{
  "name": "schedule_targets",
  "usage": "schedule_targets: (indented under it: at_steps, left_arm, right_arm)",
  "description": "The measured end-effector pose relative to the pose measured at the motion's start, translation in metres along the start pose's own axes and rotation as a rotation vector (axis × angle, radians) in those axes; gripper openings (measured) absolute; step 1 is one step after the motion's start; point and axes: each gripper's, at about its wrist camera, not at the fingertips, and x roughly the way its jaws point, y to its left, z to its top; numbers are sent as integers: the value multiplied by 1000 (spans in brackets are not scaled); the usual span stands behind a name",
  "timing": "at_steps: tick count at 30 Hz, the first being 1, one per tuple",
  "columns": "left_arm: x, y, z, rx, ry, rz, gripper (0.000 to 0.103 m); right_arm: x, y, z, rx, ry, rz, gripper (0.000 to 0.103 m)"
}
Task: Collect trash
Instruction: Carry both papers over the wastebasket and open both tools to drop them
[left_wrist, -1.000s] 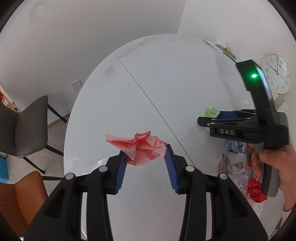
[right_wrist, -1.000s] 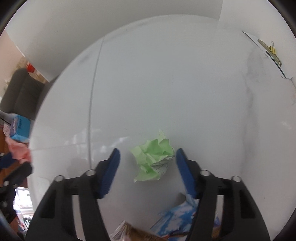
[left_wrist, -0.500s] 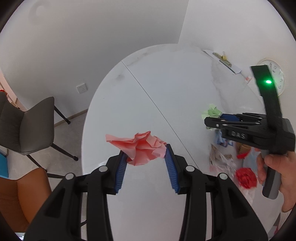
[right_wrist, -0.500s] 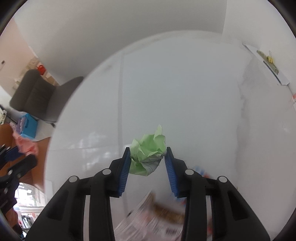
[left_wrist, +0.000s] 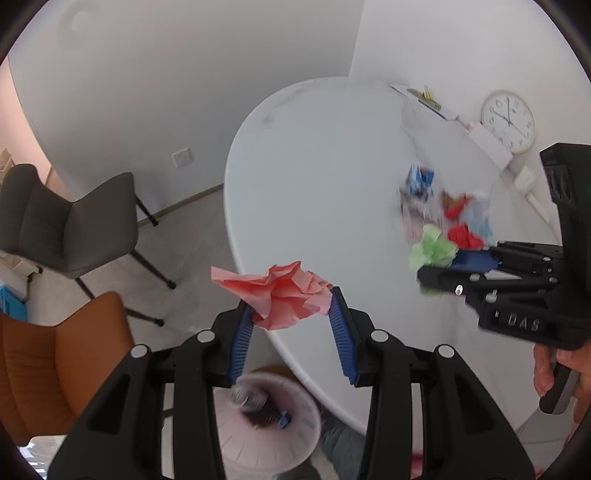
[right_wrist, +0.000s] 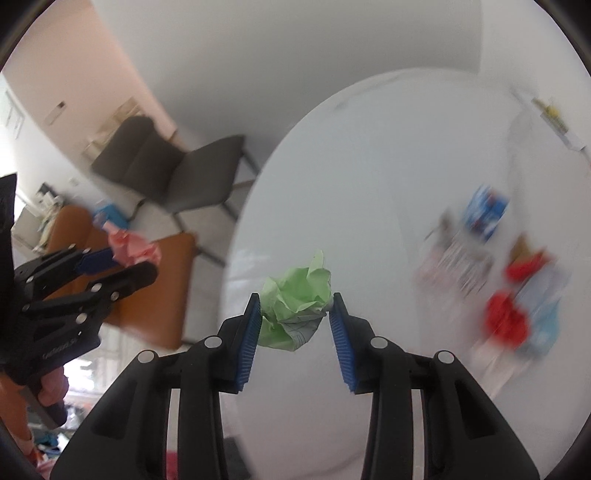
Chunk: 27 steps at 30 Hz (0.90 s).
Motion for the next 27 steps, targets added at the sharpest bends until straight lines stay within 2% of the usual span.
schedule_targets:
  at_steps: [3,6,12,18,27]
  left_arm:
    - [-13,11,-31,9,17,3,39]
    - [-20,20,-61,14,40,-4,39]
    - [-26,36,-115,22,79,-36,40]
    - [-21,38,-143,26,113,-61,40]
    - [-20,45,-164,23,142,-92,45]
  right_arm:
    - [9,36,-33,5,36,17,39]
    - [15,56,-56,17,50,31,39]
    - [19,84,-81,18,58,22,39]
    - [24,102,-97,13,74,10,39]
    - [33,124,-111,-26,101,2,39]
